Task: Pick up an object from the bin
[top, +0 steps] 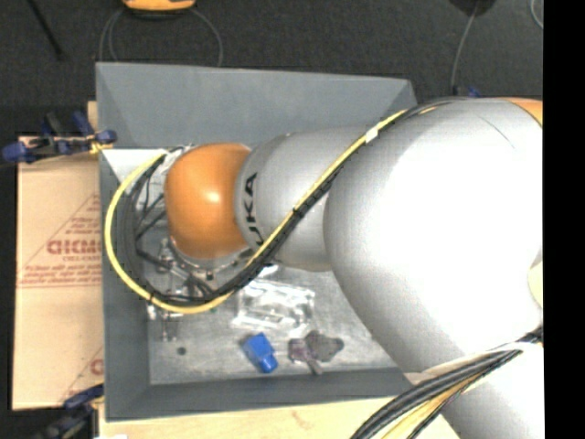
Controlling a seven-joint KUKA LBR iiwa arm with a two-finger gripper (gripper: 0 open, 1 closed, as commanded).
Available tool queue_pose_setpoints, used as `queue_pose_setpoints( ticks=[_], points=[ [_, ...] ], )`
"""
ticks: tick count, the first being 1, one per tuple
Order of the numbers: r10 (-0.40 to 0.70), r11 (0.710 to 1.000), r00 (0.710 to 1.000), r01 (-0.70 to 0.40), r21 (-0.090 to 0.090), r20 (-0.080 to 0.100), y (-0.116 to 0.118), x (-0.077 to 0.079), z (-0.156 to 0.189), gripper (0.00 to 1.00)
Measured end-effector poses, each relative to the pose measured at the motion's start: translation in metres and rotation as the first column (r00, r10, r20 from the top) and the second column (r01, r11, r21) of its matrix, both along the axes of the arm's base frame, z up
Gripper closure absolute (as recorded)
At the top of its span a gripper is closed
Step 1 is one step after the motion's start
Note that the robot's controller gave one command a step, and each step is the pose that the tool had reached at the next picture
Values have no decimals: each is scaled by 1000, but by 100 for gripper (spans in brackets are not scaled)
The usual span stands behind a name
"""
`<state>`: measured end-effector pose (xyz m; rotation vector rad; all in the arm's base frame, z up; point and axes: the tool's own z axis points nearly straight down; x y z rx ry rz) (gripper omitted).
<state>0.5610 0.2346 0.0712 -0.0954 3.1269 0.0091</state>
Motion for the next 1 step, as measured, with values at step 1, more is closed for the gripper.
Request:
queue_pose_setpoints(
  ticks=[1],
  points=[
    [-44, 999, 999, 43, -7, -12, -58, -22, 31, 0]
  ],
)
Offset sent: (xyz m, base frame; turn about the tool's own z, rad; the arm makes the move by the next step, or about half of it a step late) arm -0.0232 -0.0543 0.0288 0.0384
